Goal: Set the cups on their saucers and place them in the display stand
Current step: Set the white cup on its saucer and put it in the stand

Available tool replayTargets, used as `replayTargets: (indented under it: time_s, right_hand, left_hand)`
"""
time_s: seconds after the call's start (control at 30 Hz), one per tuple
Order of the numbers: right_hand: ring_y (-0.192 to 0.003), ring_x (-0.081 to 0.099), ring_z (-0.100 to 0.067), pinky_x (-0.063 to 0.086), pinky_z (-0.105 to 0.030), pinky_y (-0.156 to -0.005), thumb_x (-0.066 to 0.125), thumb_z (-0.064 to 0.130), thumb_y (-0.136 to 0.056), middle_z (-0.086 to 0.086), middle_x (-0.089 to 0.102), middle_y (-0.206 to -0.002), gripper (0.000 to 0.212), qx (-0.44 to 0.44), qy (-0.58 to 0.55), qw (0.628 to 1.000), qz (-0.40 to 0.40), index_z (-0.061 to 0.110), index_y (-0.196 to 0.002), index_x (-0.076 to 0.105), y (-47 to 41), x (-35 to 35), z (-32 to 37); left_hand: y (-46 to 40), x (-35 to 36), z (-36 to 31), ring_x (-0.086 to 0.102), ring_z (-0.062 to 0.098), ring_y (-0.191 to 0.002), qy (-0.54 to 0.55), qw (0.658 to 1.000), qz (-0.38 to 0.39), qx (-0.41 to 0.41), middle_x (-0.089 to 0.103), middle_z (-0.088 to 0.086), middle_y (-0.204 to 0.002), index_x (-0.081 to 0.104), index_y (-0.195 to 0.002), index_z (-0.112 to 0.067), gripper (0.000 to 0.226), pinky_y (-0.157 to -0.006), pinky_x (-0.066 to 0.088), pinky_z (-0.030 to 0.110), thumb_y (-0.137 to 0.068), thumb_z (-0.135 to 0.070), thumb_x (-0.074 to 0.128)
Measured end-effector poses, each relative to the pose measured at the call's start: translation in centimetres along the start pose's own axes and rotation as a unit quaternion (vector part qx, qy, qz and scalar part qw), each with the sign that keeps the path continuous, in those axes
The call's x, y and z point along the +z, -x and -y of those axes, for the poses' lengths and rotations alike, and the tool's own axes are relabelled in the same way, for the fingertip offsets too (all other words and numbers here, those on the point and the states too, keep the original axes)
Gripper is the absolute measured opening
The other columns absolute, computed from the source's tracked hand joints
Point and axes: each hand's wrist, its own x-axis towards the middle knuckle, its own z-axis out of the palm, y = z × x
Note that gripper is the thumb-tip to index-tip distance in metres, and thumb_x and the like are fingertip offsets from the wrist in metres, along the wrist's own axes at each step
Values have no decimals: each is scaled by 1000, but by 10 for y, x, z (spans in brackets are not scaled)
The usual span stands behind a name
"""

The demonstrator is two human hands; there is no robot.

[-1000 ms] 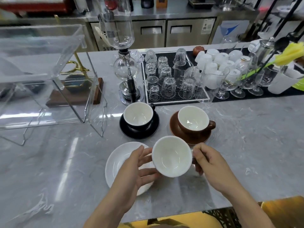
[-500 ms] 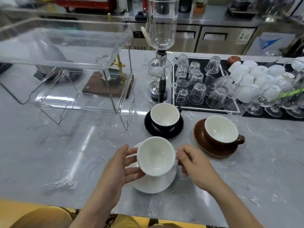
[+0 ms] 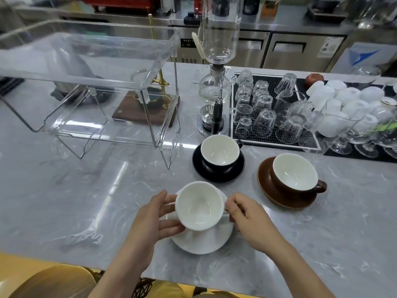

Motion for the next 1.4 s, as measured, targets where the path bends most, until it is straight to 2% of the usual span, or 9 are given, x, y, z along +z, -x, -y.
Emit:
replayTargets:
  time_s: [0.23, 0.37, 0.53, 0.8, 1.1, 1.3, 1.4]
  right_hand:
    - [-64, 57, -4, 50, -25, -64, 48, 36, -100, 4, 65, -73, 24, 2, 8, 1000, 7, 27, -82, 61, 3, 1, -5]
    - [-57, 54, -2, 45, -23, -59, 53, 37, -98, 5, 64, -67, 22, 10, -22, 1000, 2, 26, -82, 65, 3, 2, -6]
    - [-48, 47, -3, 40, -21, -51, 60, 34, -96, -1, 62, -63, 17, 53, -119, 991, -9, 22, -86, 69, 4, 3, -4]
    - [-45, 46, -5, 40, -19, -46, 62, 31, -95, -1, 60, -58, 17, 73, -157, 985, -15, 15, -91, 68, 5, 3, 1]
    - [-47, 50, -5, 44, -23, -49, 68, 32, -91, 3, 60, -52, 14, 82, -172, 981, -36, 19, -96, 63, 4, 3, -2]
    - [-48, 50, -7, 44, -25, -50, 71, 30, -89, 2, 57, -52, 18, 78, -181, 980, -42, 16, -96, 63, 4, 3, -2]
    - [-48, 51, -5, 45, -21, -50, 71, 30, -89, 4, 57, -53, 18, 77, -180, 979, -49, 17, -98, 62, 3, 2, -2]
  left_hand:
    - [3, 0, 4, 78, 27, -74, -42, 998, -10, 35, 76, 8, -99, 77, -97, -15, 14, -67, 63, 35, -97, -16, 63]
    - [-3, -3, 9, 77, 26, -72, -48, 998, -16, 46, 76, 10, -96, 77, -97, -14, 9, -66, 64, 34, -93, -13, 69]
    - [-12, -9, 6, 72, 21, -64, -44, 998, 3, 48, 74, 15, -86, 78, -97, -8, 9, -61, 63, 28, -90, -8, 72]
    - [-19, -14, 8, 71, 15, -61, -12, 999, 27, 40, 74, 10, -75, 77, -97, -3, 10, -61, 63, 28, -88, -4, 72]
    - [-21, -14, 11, 73, 17, -65, 0, 999, 27, 42, 76, 16, -81, 78, -98, -3, 12, -66, 65, 31, -88, -6, 73]
    - [-22, -14, 13, 72, 16, -66, -13, 998, 20, 51, 76, 11, -77, 79, -96, -6, 11, -65, 63, 28, -87, -7, 74]
    - [-23, -18, 15, 70, 18, -73, -20, 998, -3, 63, 77, 15, -85, 80, -94, -8, 10, -68, 60, 30, -84, -10, 78]
